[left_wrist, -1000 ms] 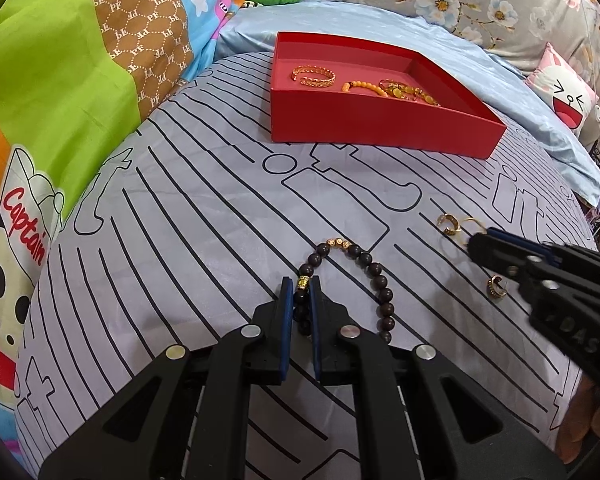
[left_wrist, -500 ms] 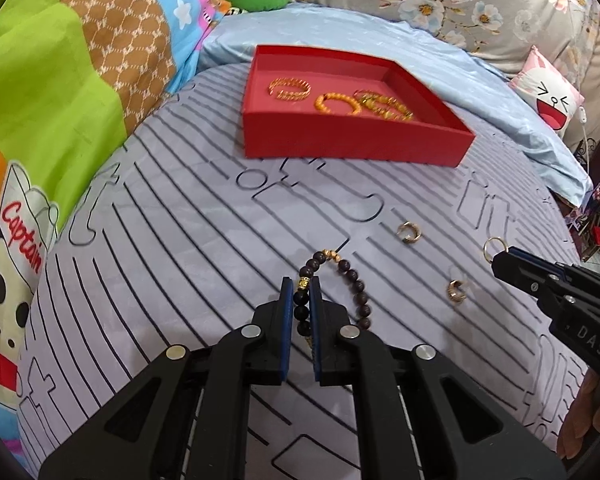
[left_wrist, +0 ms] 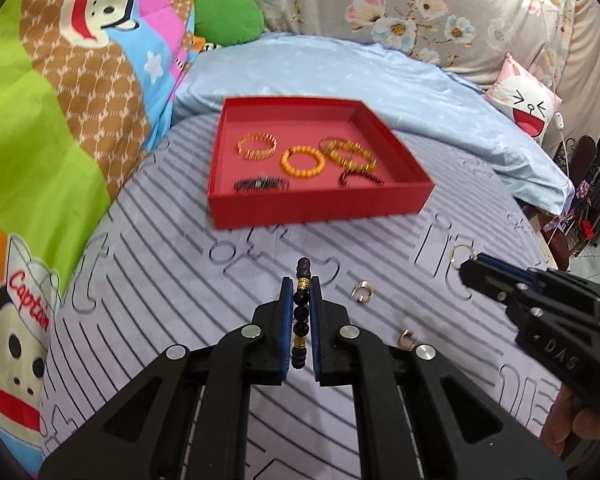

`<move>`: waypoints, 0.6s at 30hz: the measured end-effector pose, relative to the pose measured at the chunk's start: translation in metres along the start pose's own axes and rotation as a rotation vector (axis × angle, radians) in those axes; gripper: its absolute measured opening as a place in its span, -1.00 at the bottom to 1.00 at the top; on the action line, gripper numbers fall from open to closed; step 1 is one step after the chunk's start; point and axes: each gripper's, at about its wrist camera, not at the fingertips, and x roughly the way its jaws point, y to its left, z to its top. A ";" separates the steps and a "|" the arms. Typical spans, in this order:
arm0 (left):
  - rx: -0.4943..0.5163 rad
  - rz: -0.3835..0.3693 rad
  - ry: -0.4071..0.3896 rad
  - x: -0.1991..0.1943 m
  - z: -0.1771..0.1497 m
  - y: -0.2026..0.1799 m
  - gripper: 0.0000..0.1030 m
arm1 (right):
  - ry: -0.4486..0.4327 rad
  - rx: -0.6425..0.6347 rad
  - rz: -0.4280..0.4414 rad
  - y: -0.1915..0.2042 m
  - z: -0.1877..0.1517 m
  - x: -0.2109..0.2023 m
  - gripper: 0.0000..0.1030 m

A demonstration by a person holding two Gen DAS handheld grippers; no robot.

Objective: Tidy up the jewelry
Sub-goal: 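Lift the black bead bracelet and gold ring off the sheet, then carry the bracelet and ring into the red tray and open both tools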

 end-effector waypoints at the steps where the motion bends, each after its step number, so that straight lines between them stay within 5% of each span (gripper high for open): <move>1: 0.003 -0.001 -0.006 -0.001 0.003 -0.001 -0.85 | -0.004 -0.003 0.002 0.001 0.003 0.000 -0.76; 18: 0.040 0.006 -0.122 0.013 0.092 -0.013 -0.85 | -0.090 -0.036 0.010 0.006 0.078 0.018 -0.76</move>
